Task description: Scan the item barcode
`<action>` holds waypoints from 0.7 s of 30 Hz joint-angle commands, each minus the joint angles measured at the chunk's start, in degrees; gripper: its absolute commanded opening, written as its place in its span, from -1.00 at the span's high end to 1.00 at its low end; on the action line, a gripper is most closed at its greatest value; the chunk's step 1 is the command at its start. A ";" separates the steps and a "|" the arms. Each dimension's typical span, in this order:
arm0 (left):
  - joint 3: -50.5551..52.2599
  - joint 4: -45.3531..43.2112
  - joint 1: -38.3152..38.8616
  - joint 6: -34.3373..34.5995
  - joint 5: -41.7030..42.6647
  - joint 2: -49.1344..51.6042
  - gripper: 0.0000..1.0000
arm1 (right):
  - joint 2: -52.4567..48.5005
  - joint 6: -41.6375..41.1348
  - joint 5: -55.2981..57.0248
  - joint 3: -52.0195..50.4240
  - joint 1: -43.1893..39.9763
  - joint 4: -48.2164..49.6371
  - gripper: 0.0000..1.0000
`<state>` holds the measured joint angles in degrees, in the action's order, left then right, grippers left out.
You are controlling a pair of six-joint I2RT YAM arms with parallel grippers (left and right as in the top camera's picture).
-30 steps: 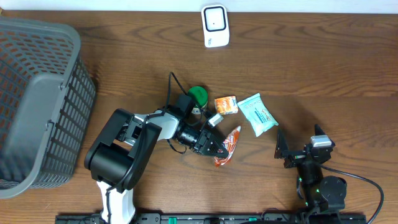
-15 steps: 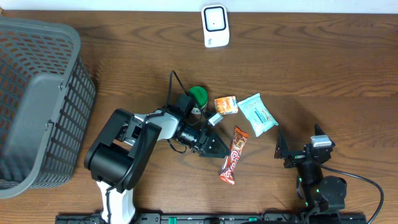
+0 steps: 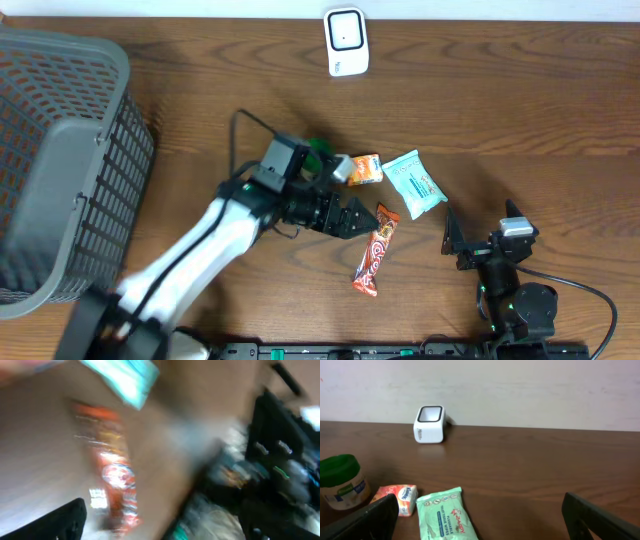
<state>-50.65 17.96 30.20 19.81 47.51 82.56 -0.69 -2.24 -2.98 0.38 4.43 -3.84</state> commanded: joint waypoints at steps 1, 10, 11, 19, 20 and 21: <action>0.13 3.87 0.76 12.63 -45.38 -10.01 -0.95 | 0.26 0.63 0.07 -0.07 -0.22 -0.26 -0.99; 0.13 0.63 0.37 27.87 -110.18 -22.51 -0.96 | 0.26 0.63 0.07 -0.07 -0.22 -0.26 -0.98; 0.13 -1.84 -0.15 28.33 -112.83 -22.56 -0.96 | 0.26 0.63 0.07 -0.07 -0.22 -0.26 -0.98; 0.13 -15.87 -5.29 5.33 -102.60 -21.66 -0.96 | 0.26 0.46 1.31 -0.07 -0.26 1.81 -0.98; 0.13 -20.37 -6.36 -2.67 -97.13 -21.55 -0.96 | 0.26 -0.17 0.39 -0.07 -0.24 2.25 -0.99; 0.13 -24.92 -7.54 -11.06 -90.27 -21.49 -0.96 | 0.26 -0.48 -1.64 -0.07 -0.24 2.89 -0.99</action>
<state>-50.09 -2.26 24.88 30.98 -53.19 60.77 -0.71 -2.33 -2.98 0.38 4.43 -1.76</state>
